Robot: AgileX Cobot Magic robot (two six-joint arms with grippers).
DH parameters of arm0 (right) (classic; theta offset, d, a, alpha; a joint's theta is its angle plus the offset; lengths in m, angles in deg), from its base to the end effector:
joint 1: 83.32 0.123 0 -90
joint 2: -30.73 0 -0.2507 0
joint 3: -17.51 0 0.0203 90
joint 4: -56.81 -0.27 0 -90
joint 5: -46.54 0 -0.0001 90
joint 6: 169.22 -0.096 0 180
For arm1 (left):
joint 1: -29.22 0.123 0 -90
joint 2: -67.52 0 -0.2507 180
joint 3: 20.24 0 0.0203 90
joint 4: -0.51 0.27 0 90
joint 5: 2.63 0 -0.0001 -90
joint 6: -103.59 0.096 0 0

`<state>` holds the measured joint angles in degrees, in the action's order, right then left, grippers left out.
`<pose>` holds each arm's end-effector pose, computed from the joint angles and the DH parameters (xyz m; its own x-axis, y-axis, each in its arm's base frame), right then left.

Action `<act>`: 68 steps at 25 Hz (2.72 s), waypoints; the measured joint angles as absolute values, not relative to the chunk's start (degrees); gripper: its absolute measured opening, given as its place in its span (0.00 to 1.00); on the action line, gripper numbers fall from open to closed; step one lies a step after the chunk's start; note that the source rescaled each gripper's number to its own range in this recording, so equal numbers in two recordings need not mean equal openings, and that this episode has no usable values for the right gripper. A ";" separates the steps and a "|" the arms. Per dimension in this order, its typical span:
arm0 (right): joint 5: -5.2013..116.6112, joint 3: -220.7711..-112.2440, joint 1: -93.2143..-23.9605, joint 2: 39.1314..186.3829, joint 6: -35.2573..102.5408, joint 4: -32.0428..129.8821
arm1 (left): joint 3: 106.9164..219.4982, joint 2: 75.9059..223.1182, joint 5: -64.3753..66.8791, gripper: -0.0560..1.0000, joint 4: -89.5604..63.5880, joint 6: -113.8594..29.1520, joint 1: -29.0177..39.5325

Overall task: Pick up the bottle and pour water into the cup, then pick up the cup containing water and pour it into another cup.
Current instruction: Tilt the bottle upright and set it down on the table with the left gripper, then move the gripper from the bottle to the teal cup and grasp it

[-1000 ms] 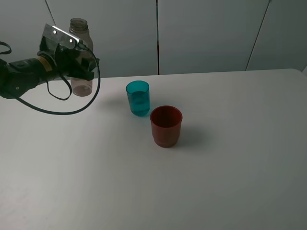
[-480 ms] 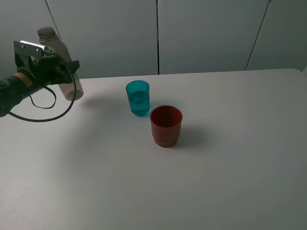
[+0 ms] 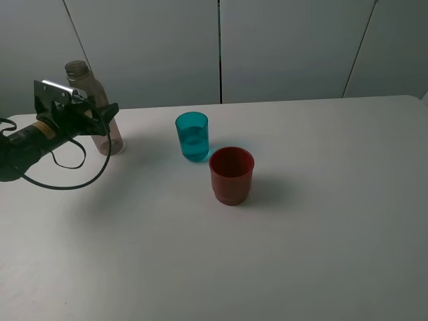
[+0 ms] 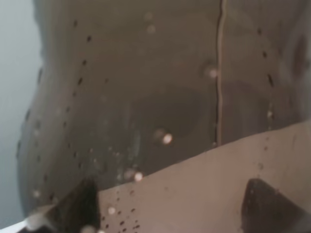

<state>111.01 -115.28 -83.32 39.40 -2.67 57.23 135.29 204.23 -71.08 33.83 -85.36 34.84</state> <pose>0.0471 -0.0006 0.2805 -0.4905 0.2295 -0.8407 0.1215 0.9733 0.1948 0.3738 -0.0125 0.0365 -0.0779 0.0620 -0.9950 0.4287 0.9032 0.0227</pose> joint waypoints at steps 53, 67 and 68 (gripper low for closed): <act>111.01 -115.28 -83.32 39.40 -2.67 57.23 | 135.65 171.69 -29.85 0.99 14.10 -85.30 7.48; 111.01 -115.28 -83.32 39.40 -2.67 57.23 | 132.83 174.84 -25.92 0.99 2.66 -77.77 -0.82; 111.01 -115.28 -83.32 39.40 -2.67 57.23 | 131.81 175.47 -27.57 0.99 3.38 -77.77 -0.82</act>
<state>111.01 -115.28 -83.32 39.40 -2.67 57.23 131.81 175.47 -27.57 3.38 -77.77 -0.82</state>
